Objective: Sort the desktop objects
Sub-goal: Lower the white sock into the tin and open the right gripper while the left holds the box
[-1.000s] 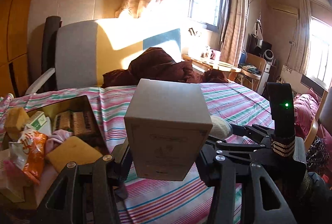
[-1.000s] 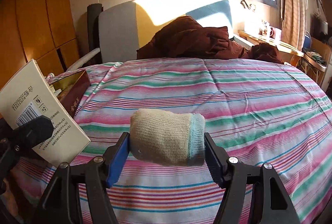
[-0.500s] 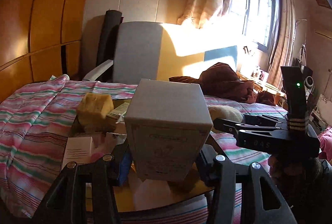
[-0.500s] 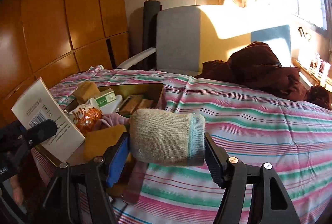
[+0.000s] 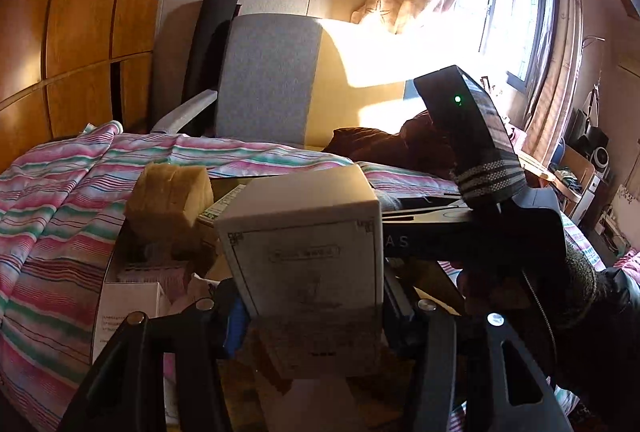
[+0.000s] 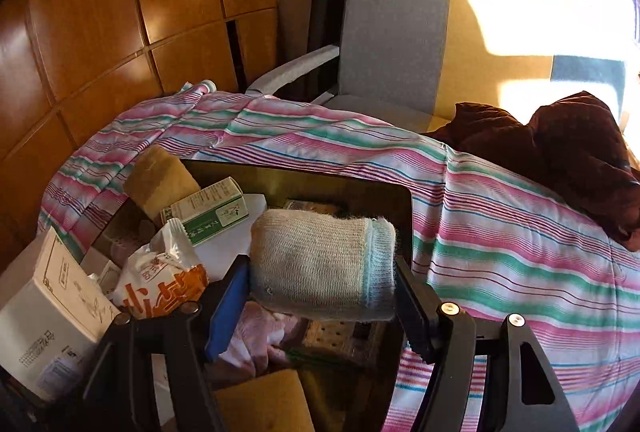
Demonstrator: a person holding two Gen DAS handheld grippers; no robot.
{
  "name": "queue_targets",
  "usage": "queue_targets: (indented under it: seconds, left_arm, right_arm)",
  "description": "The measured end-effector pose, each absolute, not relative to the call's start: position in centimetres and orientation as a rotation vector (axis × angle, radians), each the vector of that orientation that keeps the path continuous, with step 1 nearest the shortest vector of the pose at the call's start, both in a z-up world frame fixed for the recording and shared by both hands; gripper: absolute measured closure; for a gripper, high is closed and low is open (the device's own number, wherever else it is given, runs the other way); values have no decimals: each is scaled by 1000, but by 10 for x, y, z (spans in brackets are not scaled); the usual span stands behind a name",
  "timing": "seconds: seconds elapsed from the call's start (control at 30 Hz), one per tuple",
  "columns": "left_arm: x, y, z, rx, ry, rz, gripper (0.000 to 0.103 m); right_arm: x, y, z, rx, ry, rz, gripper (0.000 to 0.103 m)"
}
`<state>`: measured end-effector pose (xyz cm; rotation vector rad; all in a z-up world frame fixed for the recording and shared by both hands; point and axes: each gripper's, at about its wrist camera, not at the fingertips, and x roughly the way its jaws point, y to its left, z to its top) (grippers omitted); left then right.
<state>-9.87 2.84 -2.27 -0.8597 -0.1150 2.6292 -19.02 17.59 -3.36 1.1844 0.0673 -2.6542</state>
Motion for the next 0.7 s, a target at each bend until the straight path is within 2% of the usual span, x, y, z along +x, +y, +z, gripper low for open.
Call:
queue_targets:
  seconds: [0.13, 0.37, 0.7]
  left_arm:
    - [-96, 23, -23, -865, -132, 2642, 46]
    - [-77, 5, -22, -851, -156, 2686, 40]
    - [-53, -7, -23, -837, -143, 2715, 41]
  right_arm:
    - [-203, 180, -41, 1256, 33, -2611, 32]
    - [-185, 193, -28, 1165, -61, -2636, 30]
    - [-145, 190, -18, 1058, -6, -2679, 30]
